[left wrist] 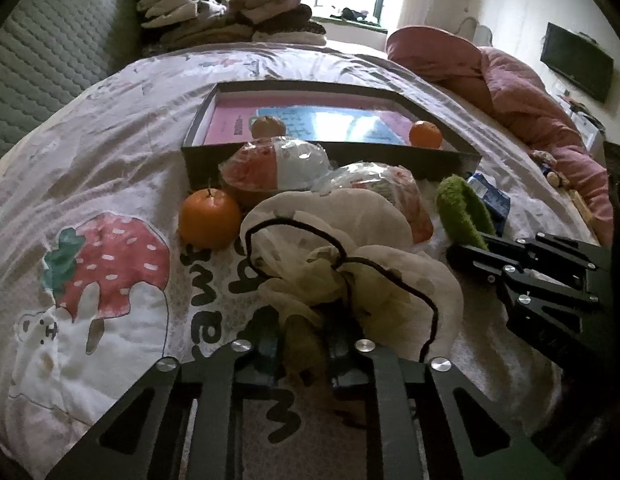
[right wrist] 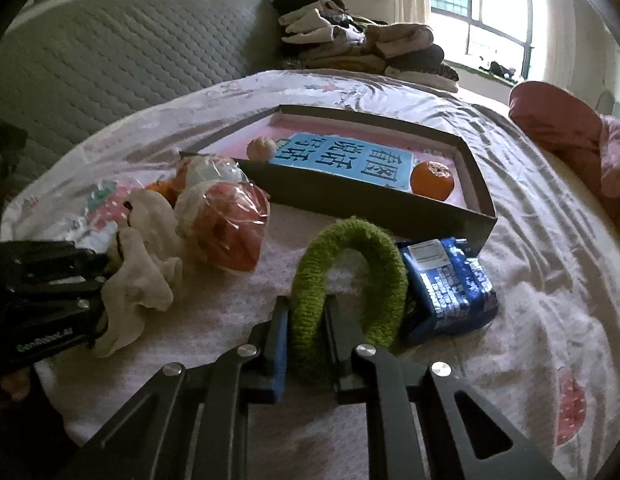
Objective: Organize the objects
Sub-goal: 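Close the right tool on the green fuzzy ring while the left tool approaches the white cloth bag, then close the left tool on the white cloth bag while the right tool lifts the ring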
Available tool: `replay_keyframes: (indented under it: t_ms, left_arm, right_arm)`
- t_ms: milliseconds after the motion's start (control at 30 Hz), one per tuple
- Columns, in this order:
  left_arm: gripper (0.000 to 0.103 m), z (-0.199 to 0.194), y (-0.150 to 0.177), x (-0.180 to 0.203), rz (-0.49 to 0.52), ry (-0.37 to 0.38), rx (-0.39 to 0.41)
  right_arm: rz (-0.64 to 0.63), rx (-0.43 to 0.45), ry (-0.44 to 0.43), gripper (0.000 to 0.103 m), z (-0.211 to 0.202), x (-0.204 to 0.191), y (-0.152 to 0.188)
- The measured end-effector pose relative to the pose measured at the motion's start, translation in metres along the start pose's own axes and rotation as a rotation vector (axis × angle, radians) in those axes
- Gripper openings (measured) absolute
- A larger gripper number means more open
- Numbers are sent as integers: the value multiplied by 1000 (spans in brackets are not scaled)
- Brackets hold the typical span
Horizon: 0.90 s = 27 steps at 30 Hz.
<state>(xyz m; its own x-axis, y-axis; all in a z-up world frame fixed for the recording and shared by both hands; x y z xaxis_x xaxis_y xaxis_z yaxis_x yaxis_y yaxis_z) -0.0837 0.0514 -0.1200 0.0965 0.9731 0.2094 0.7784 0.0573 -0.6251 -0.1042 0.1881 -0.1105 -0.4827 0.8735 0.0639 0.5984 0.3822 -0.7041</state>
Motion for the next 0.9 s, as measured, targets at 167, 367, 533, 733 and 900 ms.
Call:
replay_keyframes:
  t_ms: [167,367,533,733,900]
  left_arm:
    - [13,-10,-4,3,30,-11,48]
    - [13,-21,-12,5,33,1,95]
    - [12,-30,-17,5,38,-9,136]
    - [12,-43,-23,5,46,-29,181]
    - [12,-53,-25,6,50,-37,204]
  right_arm:
    - [16,47,-18,16,-11,1,-6]
    - [-15,95,-4,16,-22,-4,-11]
    - [-30,131,-5,16,-30,-7,-17]
    - [-47,165,2,16,-38,-10,-22]
    - [-73,192,24,16,-45,-14,-26]
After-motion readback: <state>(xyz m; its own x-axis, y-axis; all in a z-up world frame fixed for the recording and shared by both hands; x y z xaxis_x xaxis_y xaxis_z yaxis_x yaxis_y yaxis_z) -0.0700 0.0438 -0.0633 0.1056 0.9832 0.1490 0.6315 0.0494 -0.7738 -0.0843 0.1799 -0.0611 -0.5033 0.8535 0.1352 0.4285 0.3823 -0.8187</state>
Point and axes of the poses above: each gripper's, at about its wrist camera, not at the fingertips, and z roughly the way its jaws point, x to its right, y to its underside, the point moved 9 cm from there along z, roughly the way its jaws point, and after that the axes turned 9 degrees about -z, right-handed, at the moved point
